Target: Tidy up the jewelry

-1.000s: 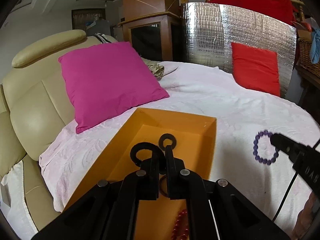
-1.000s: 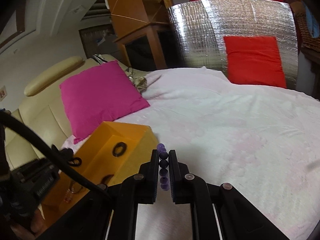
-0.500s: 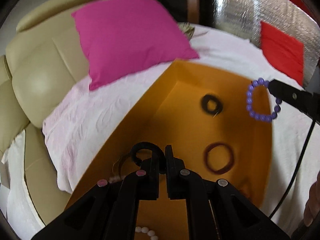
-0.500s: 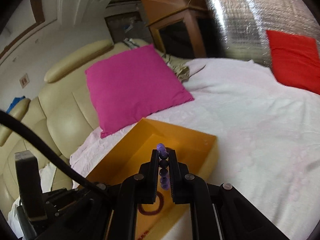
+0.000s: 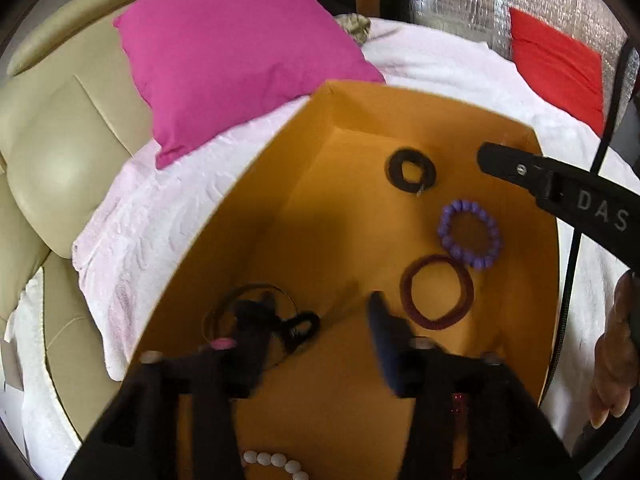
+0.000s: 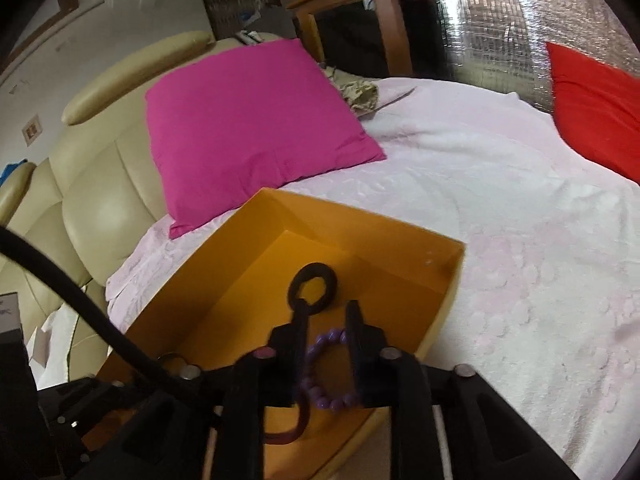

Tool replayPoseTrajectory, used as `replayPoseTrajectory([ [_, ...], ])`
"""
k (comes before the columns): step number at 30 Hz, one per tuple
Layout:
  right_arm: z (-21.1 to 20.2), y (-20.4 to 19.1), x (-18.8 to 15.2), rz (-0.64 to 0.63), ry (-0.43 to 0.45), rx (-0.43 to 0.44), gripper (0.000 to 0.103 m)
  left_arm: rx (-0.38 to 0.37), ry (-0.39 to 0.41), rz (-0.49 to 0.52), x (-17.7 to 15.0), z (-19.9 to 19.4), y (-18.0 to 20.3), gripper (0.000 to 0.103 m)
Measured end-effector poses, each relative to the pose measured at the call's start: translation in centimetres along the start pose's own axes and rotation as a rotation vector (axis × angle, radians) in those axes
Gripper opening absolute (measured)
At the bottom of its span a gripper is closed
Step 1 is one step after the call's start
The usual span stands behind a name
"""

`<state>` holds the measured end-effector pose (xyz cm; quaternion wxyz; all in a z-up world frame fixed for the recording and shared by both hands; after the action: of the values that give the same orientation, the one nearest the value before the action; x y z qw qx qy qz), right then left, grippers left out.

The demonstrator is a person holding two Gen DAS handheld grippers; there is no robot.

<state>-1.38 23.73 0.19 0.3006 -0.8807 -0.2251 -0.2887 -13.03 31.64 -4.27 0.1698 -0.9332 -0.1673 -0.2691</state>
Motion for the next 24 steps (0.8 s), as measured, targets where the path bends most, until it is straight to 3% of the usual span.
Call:
replayPoseTrajectory([
  [2,-0.9,0.5,0.5,0.026,0.027,0.015,0.027,0.020,0.036,-0.011,0.4,-0.9,-0.3,0.055],
  [4,-2.0,0.8,0.9,0.047,0.049,0.013,0.027,0.035,0.062,-0.021,0.6,-1.8,-0.4,0.066],
  [8,-5.4,0.7,0.4,0.017,0.086,-0.024,0.027,0.115,0.120,0.011,0.6,-5.0,-0.8,0.071],
  [11,-8.8,0.2,-1.3,-0.043,0.093,-0.078,0.027,0.167,0.160,0.035,-0.3,-8.5,-1.6,0.074],
  [15,-13.7,-1.0,-4.3,-0.043,0.053,-0.055,0.027,0.201,0.207,0.012,-1.9,-14.1,-3.4,0.082],
  [21,-22.3,-4.4,-8.4,-0.073,0.076,-0.050,0.027,0.294,0.302,-0.031,-4.4,-22.7,-5.6,0.089],
  [23,-25.0,-5.3,-9.4,-0.076,0.108,-0.053,0.033,0.325,0.329,-0.040,-5.6,-25.4,-6.1,0.089],
  [24,-26.3,-5.8,-10.0,-0.074,0.119,-0.053,0.046,0.327,0.340,-0.042,-6.0,-26.5,-6.2,0.091],
])
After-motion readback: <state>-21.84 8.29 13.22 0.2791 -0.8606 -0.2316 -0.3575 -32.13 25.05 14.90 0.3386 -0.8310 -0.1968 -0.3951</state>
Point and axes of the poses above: each gripper's, at about its wrist camera, not at the fingertips, and z roughly the way its jaws point, y to its right, x to its top, the point moved 9 cm from there along z, roughly the way its jaws point, and after that the axes turned 14 degrees about z, right-handed, at the moved point
